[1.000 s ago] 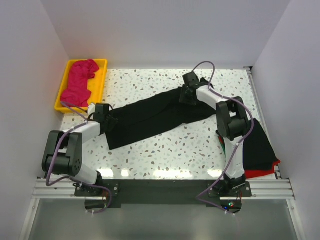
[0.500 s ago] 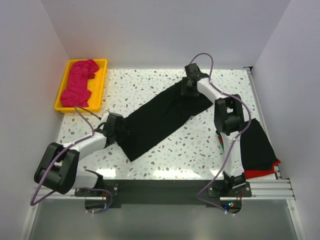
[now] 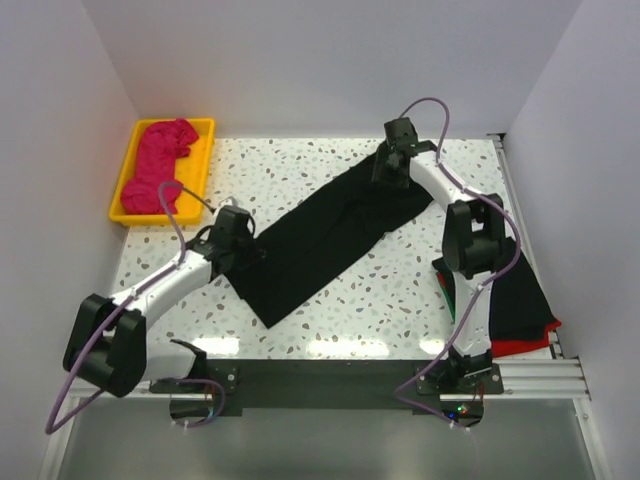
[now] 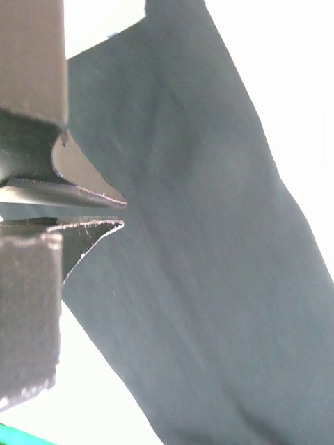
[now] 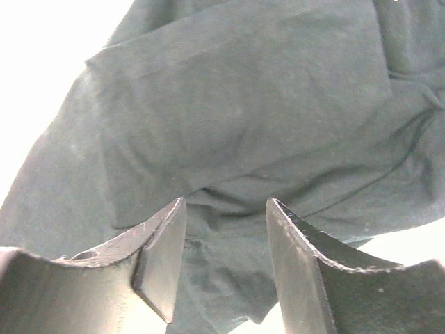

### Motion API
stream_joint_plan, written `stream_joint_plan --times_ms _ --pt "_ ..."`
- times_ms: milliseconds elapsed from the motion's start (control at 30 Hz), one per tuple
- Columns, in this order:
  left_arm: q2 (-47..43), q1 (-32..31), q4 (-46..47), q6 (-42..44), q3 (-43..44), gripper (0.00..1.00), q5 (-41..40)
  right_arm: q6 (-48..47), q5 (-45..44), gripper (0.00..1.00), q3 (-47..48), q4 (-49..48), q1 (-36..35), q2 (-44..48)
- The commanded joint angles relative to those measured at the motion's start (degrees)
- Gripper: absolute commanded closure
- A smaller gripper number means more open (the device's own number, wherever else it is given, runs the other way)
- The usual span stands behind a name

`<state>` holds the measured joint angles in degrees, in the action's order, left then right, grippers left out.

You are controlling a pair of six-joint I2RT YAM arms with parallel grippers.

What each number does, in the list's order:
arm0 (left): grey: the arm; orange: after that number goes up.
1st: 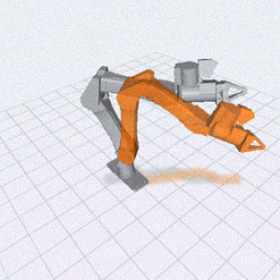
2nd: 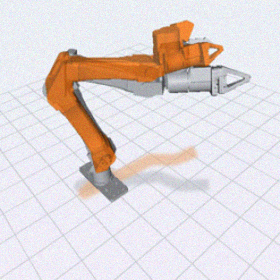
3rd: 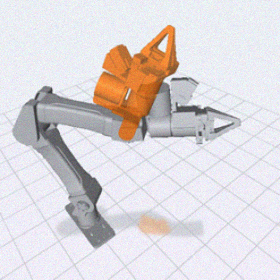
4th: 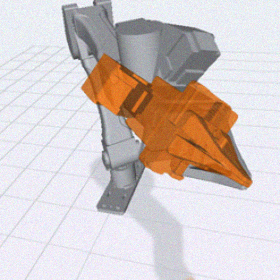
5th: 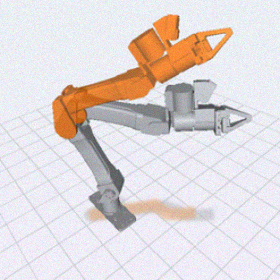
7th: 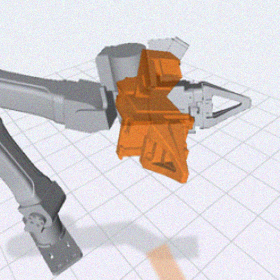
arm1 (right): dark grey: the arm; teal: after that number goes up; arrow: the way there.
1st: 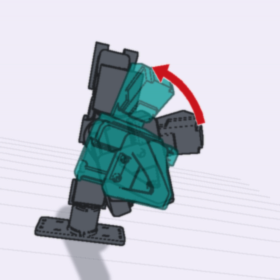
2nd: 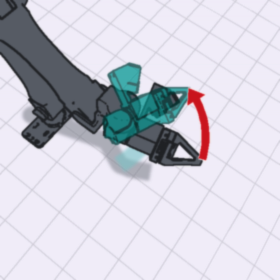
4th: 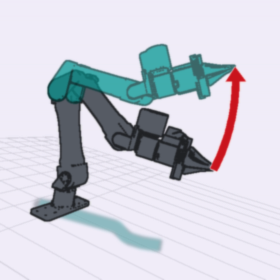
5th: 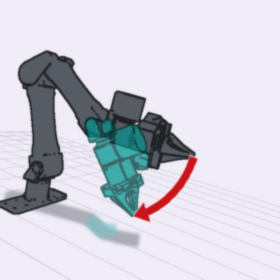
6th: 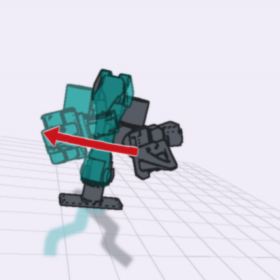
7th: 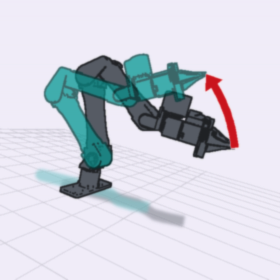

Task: Fold and stack the t-shirts
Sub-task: Fold the tshirt

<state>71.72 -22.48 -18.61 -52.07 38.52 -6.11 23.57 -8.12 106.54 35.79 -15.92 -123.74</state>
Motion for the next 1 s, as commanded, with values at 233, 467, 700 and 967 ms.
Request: stream_joint_plan --times_ms 233,467,700,967 --pt "20.2 -4.85 1.65 13.23 12.46 0.94 1.11 8.33 3.02 0.5 -2.39 -0.02 6.07 -2.9" --pt "21.18 -12.22 2.08 7.79 5.08 0.95 -2.86 6.84 3.55 0.5 1.82 2.43 8.1 -9.49" --pt "15.65 -18.82 0.07 1.37 -1.96 0.96 -3.65 3.06 3.55 0.51 10.69 4.73 8.45 -15.21" --pt "8.0 -25.76 -1.61 -5.31 -4.86 0.96 -0.05 -3.7 6.36 0.51 16.68 3.41 6.61 -18.02"
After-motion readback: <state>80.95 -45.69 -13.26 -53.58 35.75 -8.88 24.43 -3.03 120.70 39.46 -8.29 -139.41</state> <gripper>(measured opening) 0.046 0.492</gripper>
